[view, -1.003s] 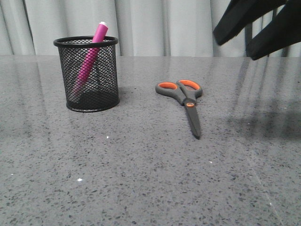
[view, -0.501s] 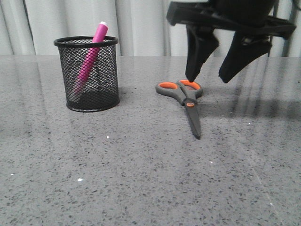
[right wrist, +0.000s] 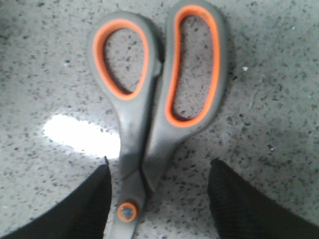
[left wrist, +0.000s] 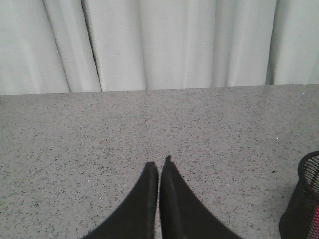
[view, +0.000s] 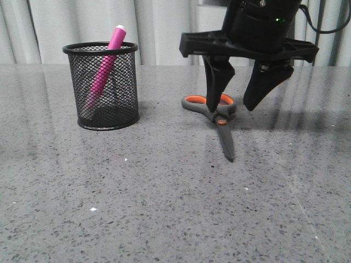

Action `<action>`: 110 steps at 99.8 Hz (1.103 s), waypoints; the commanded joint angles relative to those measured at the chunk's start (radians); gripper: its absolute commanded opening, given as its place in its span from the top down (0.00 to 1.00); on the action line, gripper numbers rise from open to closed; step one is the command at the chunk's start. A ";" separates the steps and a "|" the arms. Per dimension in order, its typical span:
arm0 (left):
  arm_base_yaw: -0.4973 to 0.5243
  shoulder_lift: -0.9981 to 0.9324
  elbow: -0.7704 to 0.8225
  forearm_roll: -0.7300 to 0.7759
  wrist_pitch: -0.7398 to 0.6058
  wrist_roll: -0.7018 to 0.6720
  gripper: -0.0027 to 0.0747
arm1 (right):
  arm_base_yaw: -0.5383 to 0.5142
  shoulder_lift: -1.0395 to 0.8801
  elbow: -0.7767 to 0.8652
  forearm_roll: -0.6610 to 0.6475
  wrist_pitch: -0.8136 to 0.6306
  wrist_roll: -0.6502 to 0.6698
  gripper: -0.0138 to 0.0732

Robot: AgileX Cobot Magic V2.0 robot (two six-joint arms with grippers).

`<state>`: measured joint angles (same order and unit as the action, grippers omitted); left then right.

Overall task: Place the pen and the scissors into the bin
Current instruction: 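Close the right gripper on the scissors handles and lift them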

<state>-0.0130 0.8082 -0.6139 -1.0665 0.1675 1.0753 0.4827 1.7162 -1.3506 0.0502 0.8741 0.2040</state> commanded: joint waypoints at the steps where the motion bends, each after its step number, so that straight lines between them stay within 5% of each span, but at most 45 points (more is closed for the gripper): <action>1: 0.002 -0.011 -0.029 -0.019 -0.045 -0.012 0.99 | 0.001 -0.023 -0.034 -0.022 -0.028 0.003 0.40; 66: 0.002 -0.011 -0.029 -0.019 -0.048 -0.012 0.99 | 0.027 0.003 -0.034 -0.050 -0.094 0.030 0.42; 97: 0.002 -0.011 -0.029 -0.019 -0.048 -0.012 0.99 | 0.063 0.018 -0.034 -0.119 -0.056 0.030 0.70; 110: 0.002 -0.011 -0.029 -0.019 -0.048 -0.012 0.99 | 0.068 0.018 -0.034 -0.125 -0.048 0.030 0.90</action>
<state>-0.0130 0.8082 -0.6139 -1.0665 0.1553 1.0753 0.5475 1.7659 -1.3601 -0.0584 0.8233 0.2342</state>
